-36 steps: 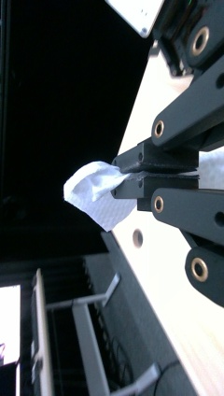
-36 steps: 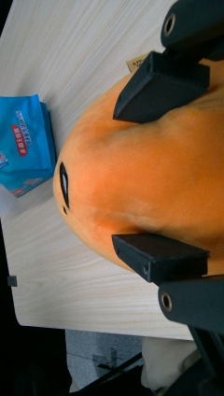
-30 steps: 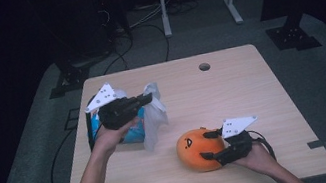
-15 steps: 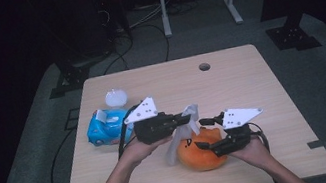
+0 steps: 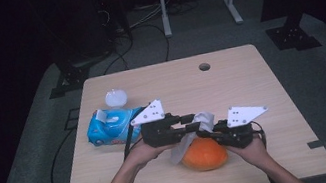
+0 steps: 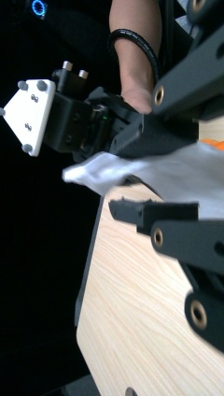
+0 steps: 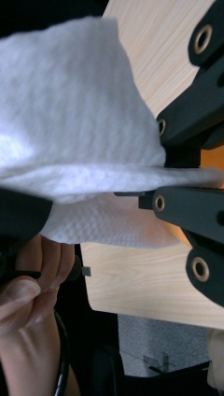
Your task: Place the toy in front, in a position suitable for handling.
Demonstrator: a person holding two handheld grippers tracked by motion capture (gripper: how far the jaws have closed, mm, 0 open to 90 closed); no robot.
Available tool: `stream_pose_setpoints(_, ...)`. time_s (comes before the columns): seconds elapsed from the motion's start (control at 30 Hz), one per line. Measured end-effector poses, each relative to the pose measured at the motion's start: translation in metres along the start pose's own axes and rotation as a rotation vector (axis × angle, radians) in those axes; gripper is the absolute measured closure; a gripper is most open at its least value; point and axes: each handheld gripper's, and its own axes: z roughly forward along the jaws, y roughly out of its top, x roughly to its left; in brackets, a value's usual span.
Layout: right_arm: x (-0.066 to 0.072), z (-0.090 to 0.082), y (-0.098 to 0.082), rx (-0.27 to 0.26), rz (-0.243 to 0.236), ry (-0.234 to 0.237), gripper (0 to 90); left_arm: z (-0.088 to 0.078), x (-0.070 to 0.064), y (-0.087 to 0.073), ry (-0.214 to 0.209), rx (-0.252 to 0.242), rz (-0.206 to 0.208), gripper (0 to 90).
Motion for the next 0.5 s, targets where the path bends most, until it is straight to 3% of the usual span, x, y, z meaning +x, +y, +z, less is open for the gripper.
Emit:
stream_pose_setpoints(0.03, -0.001, -0.010, 0.001, -0.008, 0.023, 0.003, 87.5, -0.005, 0.001, -0.001, 0.015, -0.011, 0.005, 62.2)
stream_pose_setpoints(0.13, -0.002, -0.022, 0.001, -0.019, 0.029, -0.010, 87.5, -0.011, 0.002, -0.004, 0.033, -0.022, -0.005, 60.5)
stream_pose_setpoints(0.2, -0.005, -0.038, 0.000, -0.045, 0.052, -0.023, 87.5, -0.016, 0.004, -0.010, 0.047, -0.022, -0.012, 59.3)
stream_pose_setpoints(0.3, -0.008, -0.058, -0.002, -0.045, 0.050, -0.054, 87.4, -0.021, 0.006, -0.022, 0.076, 0.001, -0.022, 58.1)
stream_pose_setpoints(0.47, -0.012, -0.084, -0.009, 0.031, 0.029, -0.111, 87.2, -0.023, 0.007, -0.042, 0.107, 0.046, -0.023, 55.5)
stream_pose_setpoints(0.5, -0.013, -0.090, -0.013, 0.077, 0.020, -0.132, 87.2, -0.022, 0.007, -0.046, 0.112, 0.063, -0.021, 54.8)
